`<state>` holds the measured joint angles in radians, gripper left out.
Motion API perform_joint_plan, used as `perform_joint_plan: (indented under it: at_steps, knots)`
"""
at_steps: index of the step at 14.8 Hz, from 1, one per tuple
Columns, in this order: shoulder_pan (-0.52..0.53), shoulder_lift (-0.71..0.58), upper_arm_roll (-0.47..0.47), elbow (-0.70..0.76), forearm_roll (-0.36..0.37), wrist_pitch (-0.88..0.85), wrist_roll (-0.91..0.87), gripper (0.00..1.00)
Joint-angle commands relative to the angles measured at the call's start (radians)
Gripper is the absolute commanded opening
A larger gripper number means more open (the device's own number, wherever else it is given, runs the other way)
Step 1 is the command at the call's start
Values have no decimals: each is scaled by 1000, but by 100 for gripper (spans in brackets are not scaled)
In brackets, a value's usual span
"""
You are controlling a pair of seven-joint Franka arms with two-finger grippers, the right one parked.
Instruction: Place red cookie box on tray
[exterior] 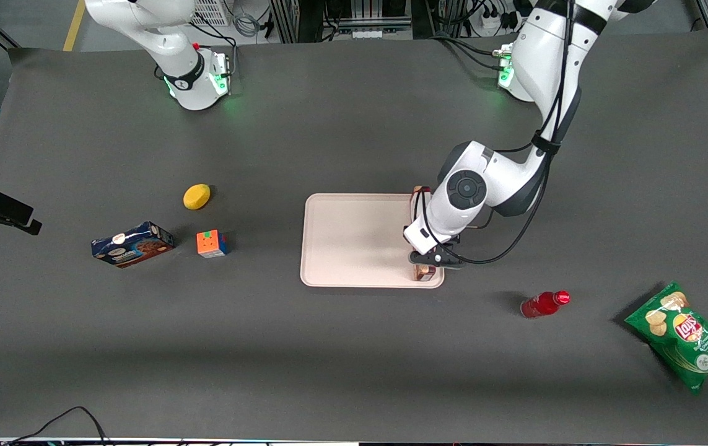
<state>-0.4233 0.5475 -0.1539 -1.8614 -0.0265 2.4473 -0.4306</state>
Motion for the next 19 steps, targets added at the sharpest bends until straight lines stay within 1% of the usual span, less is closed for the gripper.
perform_joint_plan:
  at_steps: [1,3,5,7,9,11,14,19]
  knots:
    - [-6,-17,4,14,17,-10,-28,100]
    - [-2,-55,10,21,13,-16,-25,100]
    - [41,-121,14,21,14,-42,-14,100]
    - [73,-187,34,24,16,-118,7,100]
    - [115,-260,57,25,13,-206,82,100]
    - [155,-332,89,40,16,-316,177,100]
    - [185,-397,181,119,14,-491,370,100]
    - [242,-550,240,143,17,-681,440,100]
